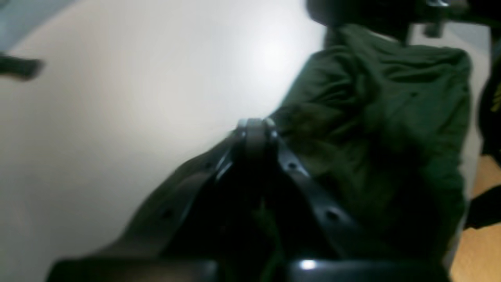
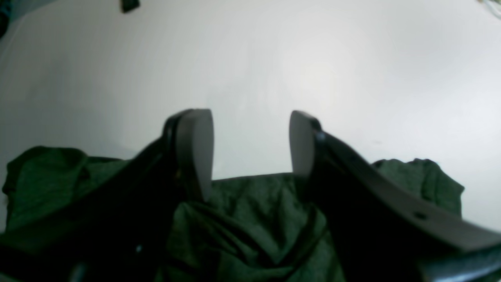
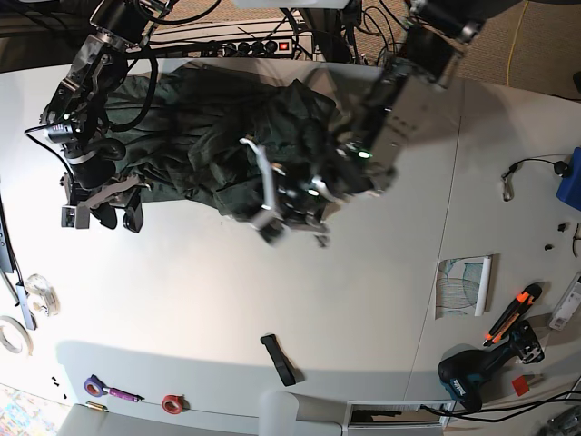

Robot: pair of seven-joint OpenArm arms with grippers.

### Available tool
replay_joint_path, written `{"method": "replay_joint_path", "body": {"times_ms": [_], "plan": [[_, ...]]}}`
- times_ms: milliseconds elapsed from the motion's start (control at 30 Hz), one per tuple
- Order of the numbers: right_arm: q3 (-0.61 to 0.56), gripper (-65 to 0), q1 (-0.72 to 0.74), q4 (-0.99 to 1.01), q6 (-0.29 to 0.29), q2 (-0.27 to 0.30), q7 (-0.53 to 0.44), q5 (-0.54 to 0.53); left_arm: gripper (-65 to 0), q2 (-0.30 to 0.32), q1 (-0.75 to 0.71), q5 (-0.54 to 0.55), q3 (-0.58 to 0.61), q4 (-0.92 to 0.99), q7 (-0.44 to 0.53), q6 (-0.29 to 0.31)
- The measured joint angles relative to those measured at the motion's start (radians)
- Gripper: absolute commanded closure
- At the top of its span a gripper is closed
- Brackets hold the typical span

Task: Layout the t-shirt on the table in an organized manner, then fold the t-shirt properly
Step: 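Push the folded end further toward the right gripper with the left gripper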

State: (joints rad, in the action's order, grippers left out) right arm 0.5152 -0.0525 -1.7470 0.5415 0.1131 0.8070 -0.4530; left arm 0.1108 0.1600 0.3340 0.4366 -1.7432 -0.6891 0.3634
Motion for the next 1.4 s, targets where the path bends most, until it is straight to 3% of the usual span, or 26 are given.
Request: {"method": "replay_joint_path", "body": {"times_ms": [167, 267, 733, 1033, 1067, 1133, 1167, 1233, 1267, 1400], "plan": [[0.0, -30.7, 0.0, 0.0, 0.0, 0.0, 0.0, 0.0, 0.0, 0.076, -0.025, 0.007, -0.019, 0.011, -0.045, 0.0], [0.0, -30.7, 0.0, 0.0, 0.0, 0.0, 0.0, 0.0, 0.0, 0.078, -0.055, 0.005, -0.018, 0.065, -0.044, 0.0], [0.0, -30.7, 0.0, 0.0, 0.0, 0.0, 0.0, 0.0, 0.0, -0.145, 0.058, 0.003, -0.019, 0.372, -0.011, 0.046], [0.0, -30.7, 0.0, 0.0, 0.0, 0.0, 0.0, 0.0, 0.0, -0.18, 0.117, 0.017, -0.019, 0.428, 0.038, 0.053], [0.0, -30.7, 0.0, 0.0, 0.0, 0.0, 0.0, 0.0, 0.0, -0.18, 0.117, 0.039, -0.019, 0.428, 0.04, 0.065], [0.0, -30.7, 0.0, 0.0, 0.0, 0.0, 0.0, 0.001, 0.0, -0.18, 0.117, 0.085, -0.019, 0.428, 0.035, 0.158], [0.0, -30.7, 0.0, 0.0, -0.001, 0.0, 0.0, 0.0, -2.7, -0.183, 0.116, 0.106, -0.019, 0.428, 0.036, 0.207], [0.0, -30.7, 0.0, 0.0, 0.0, 0.0, 0.0, 0.0, -18.5, -0.184, 0.115, 0.151, -0.019, 0.428, 0.027, 0.264], [0.0, -30.7, 0.0, 0.0, 0.0, 0.0, 0.0, 0.0, -24.2, -0.184, 0.115, 0.175, -0.019, 0.428, 0.013, 0.266], [0.0, -30.7, 0.0, 0.0, 0.0, 0.0, 0.0, 0.0, -26.9, -0.181, 0.12, 0.195, -0.019, 0.428, 0.001, 0.263]]}}
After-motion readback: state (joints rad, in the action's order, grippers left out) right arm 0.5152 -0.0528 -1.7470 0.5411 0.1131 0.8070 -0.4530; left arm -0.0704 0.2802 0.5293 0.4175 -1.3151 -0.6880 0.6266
